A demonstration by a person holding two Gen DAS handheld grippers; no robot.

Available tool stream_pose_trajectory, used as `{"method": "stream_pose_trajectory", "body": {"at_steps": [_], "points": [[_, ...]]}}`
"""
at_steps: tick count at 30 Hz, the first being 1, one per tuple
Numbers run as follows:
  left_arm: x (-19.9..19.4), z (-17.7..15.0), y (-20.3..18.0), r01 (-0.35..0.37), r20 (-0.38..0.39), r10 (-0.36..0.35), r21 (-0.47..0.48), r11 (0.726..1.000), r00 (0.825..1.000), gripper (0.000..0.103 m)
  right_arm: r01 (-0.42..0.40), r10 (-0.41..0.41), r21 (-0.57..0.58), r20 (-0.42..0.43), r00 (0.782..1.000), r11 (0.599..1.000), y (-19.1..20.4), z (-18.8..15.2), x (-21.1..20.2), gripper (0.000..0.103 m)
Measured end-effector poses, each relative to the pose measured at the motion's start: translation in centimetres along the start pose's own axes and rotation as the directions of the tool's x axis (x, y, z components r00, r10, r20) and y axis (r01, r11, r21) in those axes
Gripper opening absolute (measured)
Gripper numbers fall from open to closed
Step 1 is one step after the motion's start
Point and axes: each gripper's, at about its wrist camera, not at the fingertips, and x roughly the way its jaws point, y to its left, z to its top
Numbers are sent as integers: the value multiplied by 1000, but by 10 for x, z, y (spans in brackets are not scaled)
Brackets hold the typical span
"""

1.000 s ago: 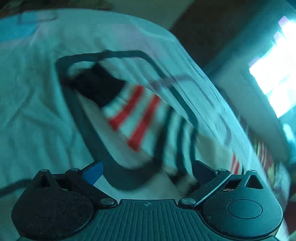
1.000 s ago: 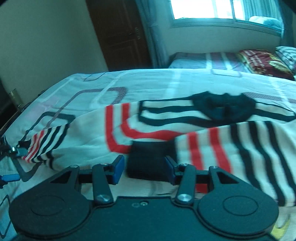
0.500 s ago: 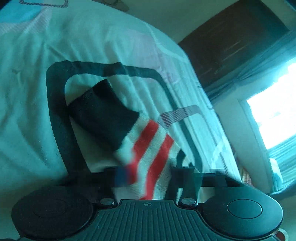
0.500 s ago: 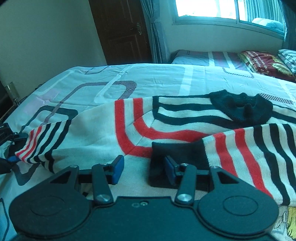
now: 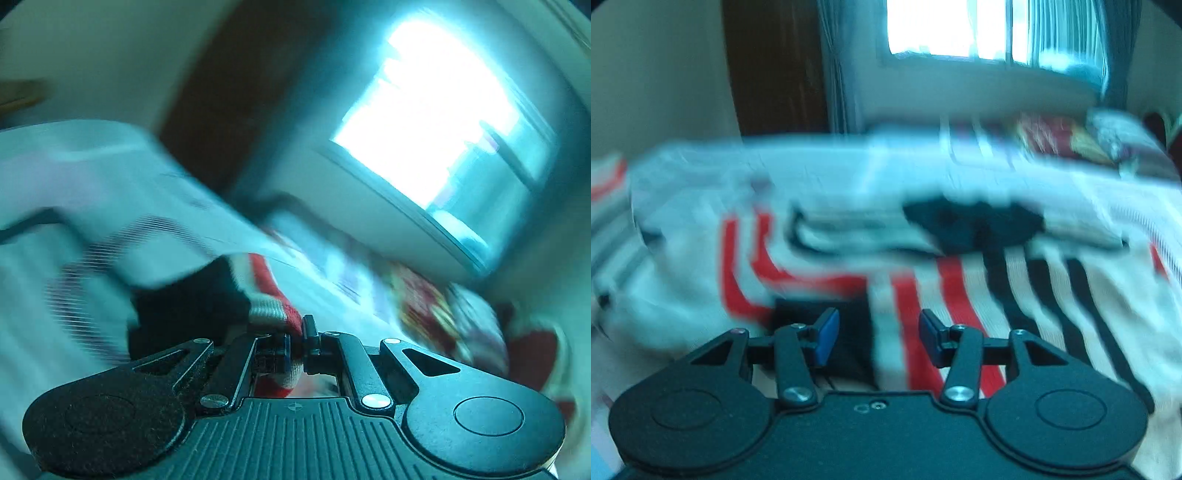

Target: Fold small clothes

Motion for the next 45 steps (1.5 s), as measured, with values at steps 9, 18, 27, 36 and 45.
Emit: {"method": "stream_pose_trajectory", "body": {"at_steps": [9,18,27,36,45], "points": [[101,-112,-179,290,-339,-204,227,930,918,6,64,-92,201,136,986,978,-112,-7,-82,49],[84,-151,-239,288,-414,-129,350,891,901,62,76,-105,267,97,990,961,-162,-31,-92,53],[68,-165,-276,335,-441,-136,413,847,887,76,16,-38,246,83,996,969,-165,-37,-94,57],[65,-191,-303,358,-485,-43,580,732,874,76,-45,29,243,71,997,969,-154,-36,-83,59],[58,-168,-284,426,-551,-117,476,769,827,76,-112,87,282,99,991,953,-138,-29,-73,58]]}}
